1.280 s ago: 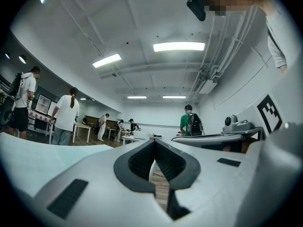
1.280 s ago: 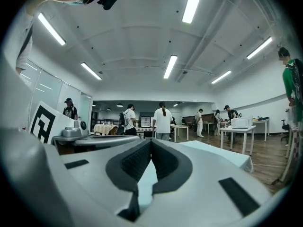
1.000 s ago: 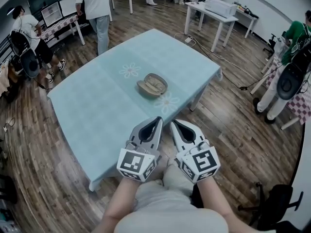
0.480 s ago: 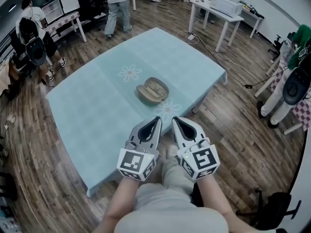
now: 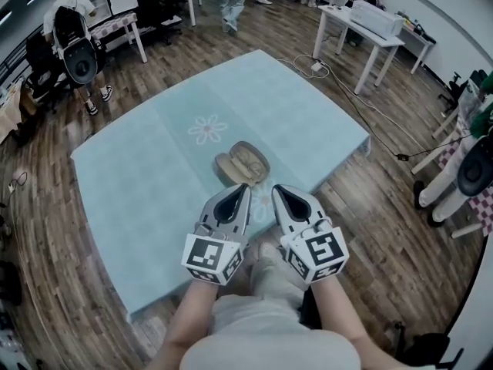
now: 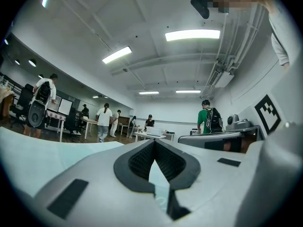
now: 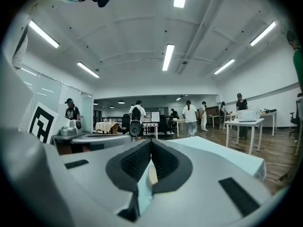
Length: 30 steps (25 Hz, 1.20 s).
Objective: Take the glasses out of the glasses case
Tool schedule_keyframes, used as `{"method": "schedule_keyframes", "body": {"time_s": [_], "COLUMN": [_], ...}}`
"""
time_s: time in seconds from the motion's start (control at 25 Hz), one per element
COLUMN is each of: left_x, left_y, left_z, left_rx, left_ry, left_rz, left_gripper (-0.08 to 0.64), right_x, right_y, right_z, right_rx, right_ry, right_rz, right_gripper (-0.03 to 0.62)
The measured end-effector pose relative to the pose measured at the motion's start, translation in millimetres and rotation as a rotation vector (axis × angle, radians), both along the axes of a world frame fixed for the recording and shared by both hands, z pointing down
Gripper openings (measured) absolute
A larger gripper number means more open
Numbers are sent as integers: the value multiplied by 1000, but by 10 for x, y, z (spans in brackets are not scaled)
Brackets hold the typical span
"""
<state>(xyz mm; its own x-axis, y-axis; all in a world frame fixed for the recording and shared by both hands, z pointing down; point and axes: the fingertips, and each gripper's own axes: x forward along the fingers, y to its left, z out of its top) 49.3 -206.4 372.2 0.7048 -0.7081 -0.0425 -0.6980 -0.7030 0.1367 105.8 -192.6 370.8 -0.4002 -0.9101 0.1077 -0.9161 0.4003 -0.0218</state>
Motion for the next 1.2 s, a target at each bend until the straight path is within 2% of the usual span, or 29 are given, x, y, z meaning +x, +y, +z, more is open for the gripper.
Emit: {"method": "schedule_keyframes", "body": {"time_s": [0.2,0.68,0.88,1.0,1.2], "left_x": [85,271,249,245,171], "left_y": [-355,-1152,-1357,-1421,-1445], "left_z": [68,120,207,228,299], "left_rx": [-25,-62,-78,-85,-102], "left_ry": [-5,-13,-19,-29,-49], "left_rz": [-49,-182,-230,-247,-256], "left_gripper": [8,8,8,8,8], "right_x": [157,266,256,226,129], "right_y": [-400,-1211,-1442,-1532,-1623], "right_z": [83,271,390,452,585], "right_rx": [-46,-121,-147,-166,-190], "right_ry": [-22,-7,1,15,43], "right_rz": [-41,-206,-248,-276,-291], "right_gripper": [8,8,11,52,66]}}
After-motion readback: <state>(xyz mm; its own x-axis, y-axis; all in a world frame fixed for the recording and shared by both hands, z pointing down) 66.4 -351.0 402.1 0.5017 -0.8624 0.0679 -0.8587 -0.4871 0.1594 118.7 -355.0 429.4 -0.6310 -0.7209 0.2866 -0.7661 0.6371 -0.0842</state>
